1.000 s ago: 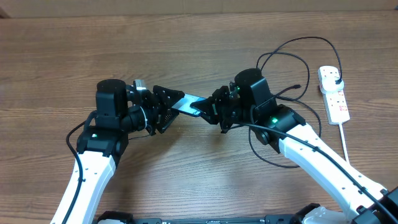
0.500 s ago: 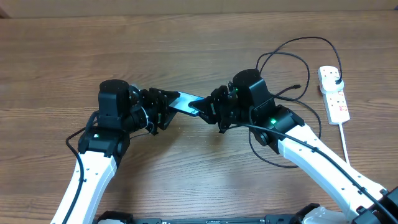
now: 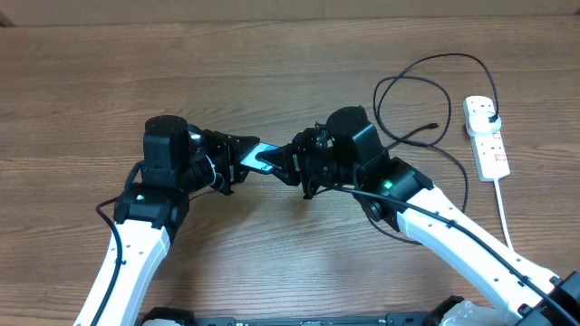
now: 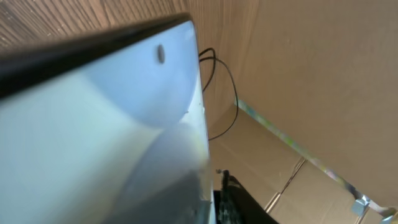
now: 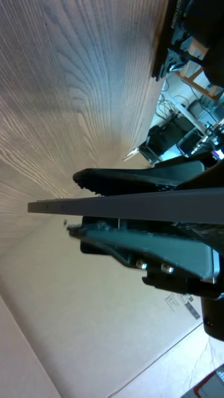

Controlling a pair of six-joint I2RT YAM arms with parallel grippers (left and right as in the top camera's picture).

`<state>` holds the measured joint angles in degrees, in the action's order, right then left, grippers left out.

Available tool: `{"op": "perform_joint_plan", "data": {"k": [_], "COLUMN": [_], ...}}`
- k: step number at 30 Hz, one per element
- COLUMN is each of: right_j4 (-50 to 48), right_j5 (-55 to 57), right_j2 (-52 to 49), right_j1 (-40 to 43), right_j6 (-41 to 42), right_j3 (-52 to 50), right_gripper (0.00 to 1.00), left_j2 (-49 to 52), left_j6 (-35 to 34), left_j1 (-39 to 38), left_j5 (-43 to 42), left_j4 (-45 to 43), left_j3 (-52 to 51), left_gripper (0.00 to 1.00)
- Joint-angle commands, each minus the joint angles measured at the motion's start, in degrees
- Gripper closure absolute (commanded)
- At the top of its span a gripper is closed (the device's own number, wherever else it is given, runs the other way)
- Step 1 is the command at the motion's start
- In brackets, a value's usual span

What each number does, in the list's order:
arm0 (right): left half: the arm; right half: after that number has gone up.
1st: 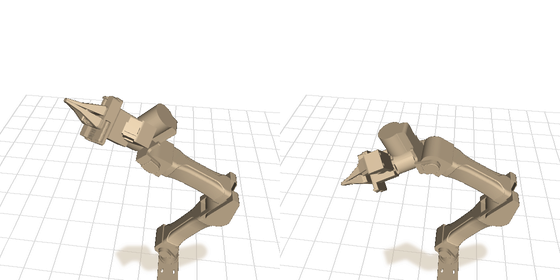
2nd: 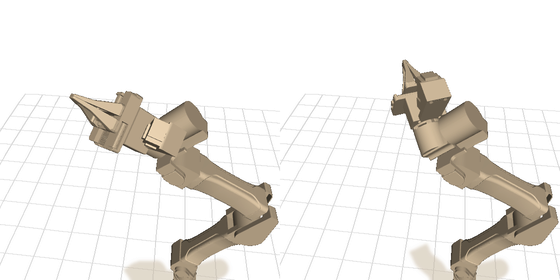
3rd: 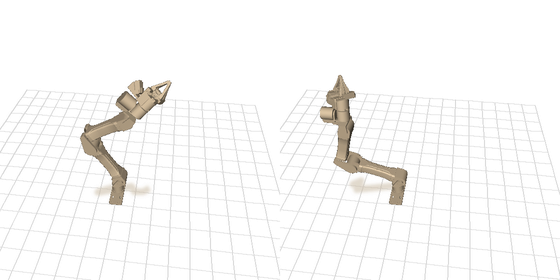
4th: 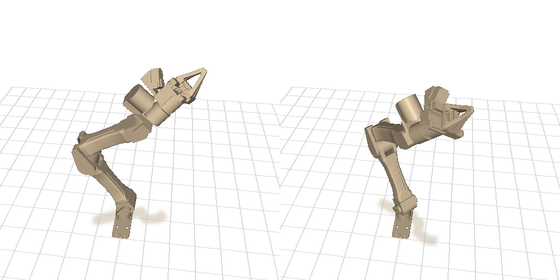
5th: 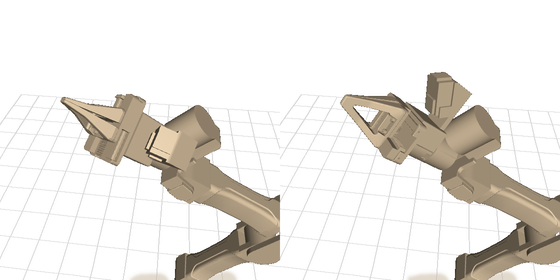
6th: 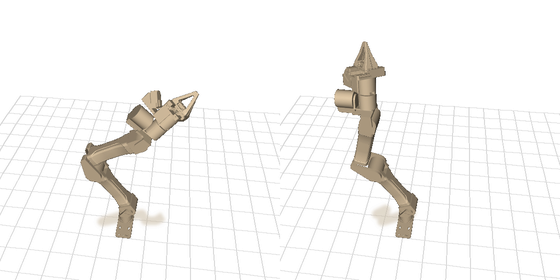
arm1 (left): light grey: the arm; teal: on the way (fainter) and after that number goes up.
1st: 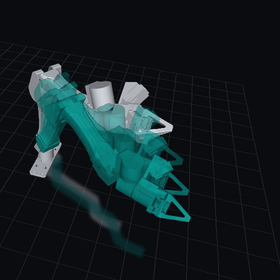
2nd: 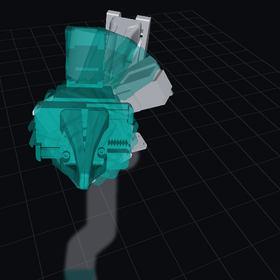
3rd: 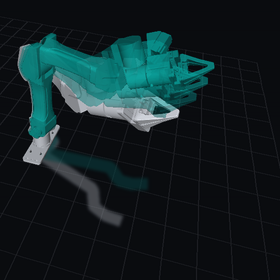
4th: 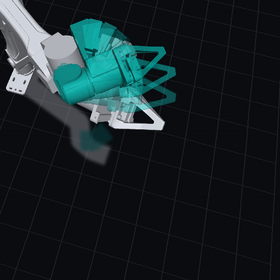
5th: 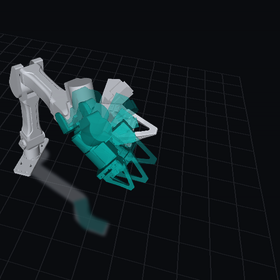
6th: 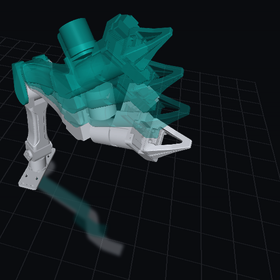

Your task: Plug charger to phone and switch on socket

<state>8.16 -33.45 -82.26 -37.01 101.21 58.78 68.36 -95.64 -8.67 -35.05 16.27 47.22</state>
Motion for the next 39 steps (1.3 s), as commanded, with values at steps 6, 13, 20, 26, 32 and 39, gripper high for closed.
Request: {"op": "perform_joint_plan", "data": {"k": [6, 13, 20, 26, 32, 39], "right_j4": [0.1, 0.1, 4.1, 11.4, 23.6, 35.4], "right_j5": [0.2, 0.4, 7.7, 38.8, 44.7, 43.7], "right_j2": [0.5, 0.5, 0.5, 0.5, 0.5, -3.3], "right_j1": [0.0, 0.0, 0.6, 0.9, 8.3, 22.3], "right_j6": [0.5, 0.6, -6.6, -38.1, -47.4, -50.8], "right_j3": [0.4, 0.4, 0.4, 0.4, 3.8, 12.5], "right_gripper": [0.96, 0.84, 0.64, 0.3, 0.26, 0.31], "left_j2": [0.3, 0.3, 0.6, 2.7, 8.3, 19.7], "left_j6": [-1.2, -0.8, 4.7, 12.3, 19.5, 19.8], "left_j1": [-0.4, -0.3, -0.3, -0.2, -0.3, -0.4], "left_j5": [-1.2, 1.5, 11.3, 14.2, 4.6, -14.3], "left_j4": [-0.2, -0.2, 0.0, 7.0, 10.1, -2.6], "left_j3": [-0.1, -0.1, -0.1, -0.1, -0.1, -0.1], "left_gripper": [0.83, 0.96, 0.95, 0.96, 0.96, 0.96]}}
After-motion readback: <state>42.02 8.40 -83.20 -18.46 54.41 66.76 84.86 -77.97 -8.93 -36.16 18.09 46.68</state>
